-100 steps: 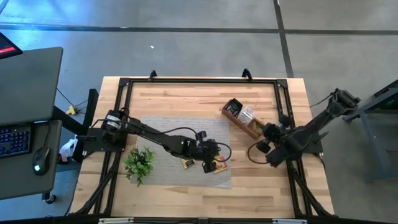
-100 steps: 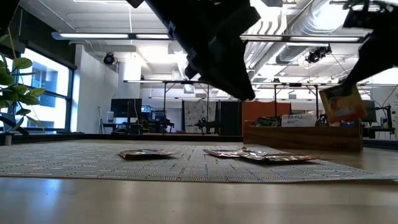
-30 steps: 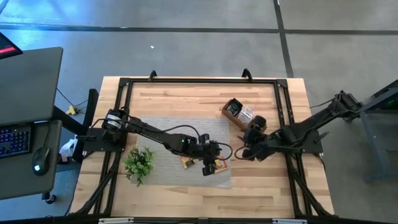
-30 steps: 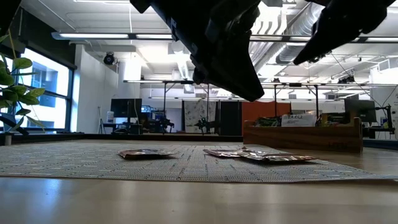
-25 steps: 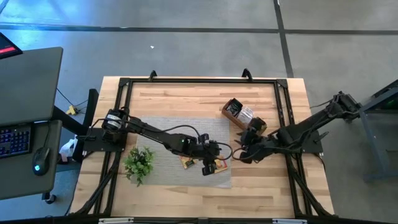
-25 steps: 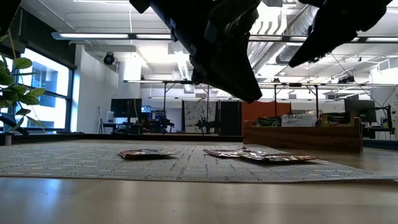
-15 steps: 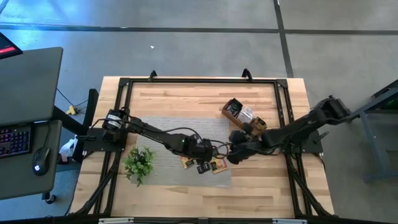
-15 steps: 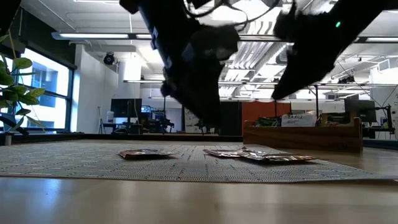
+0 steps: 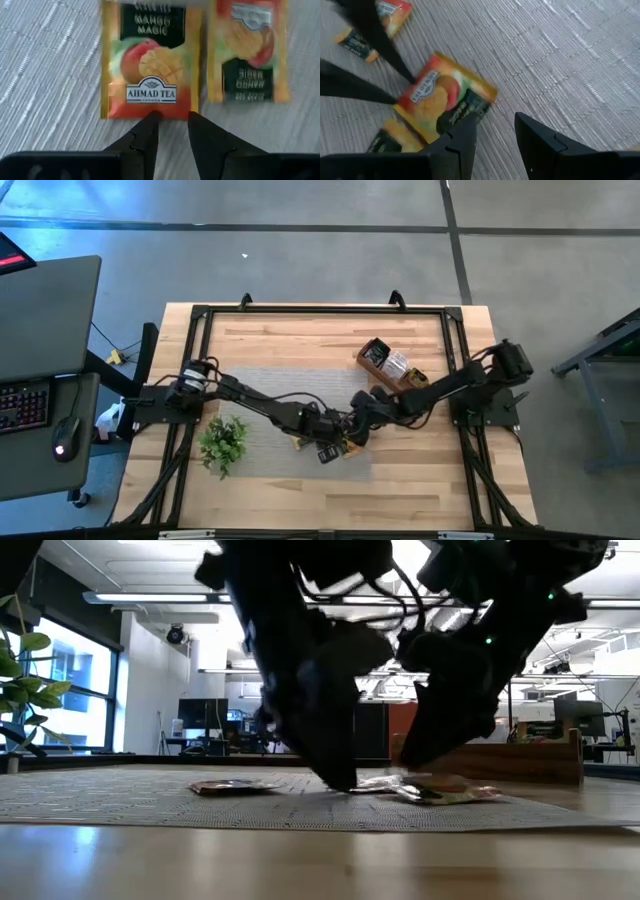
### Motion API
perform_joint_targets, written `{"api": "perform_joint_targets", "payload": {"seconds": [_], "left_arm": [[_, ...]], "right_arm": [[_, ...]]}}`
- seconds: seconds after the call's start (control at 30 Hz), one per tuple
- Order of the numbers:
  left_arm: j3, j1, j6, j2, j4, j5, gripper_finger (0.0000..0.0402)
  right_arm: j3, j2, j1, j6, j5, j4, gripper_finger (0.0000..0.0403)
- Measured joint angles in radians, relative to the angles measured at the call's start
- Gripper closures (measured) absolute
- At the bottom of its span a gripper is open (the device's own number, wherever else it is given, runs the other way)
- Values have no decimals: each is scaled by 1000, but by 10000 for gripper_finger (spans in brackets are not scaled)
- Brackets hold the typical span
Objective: Pick & Place Tea
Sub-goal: Put the yellow tea bag into the right section of the wooden organizer
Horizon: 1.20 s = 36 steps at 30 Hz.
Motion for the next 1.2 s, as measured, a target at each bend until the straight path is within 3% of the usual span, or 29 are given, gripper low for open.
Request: {"api": "perform_joint_targets", "payload": {"seconds": [1.2], "left_arm": [[-3, 0, 9, 1, 24, -41, 298]], "right_arm": [[0, 36, -16, 76, -59, 58, 273]]}}
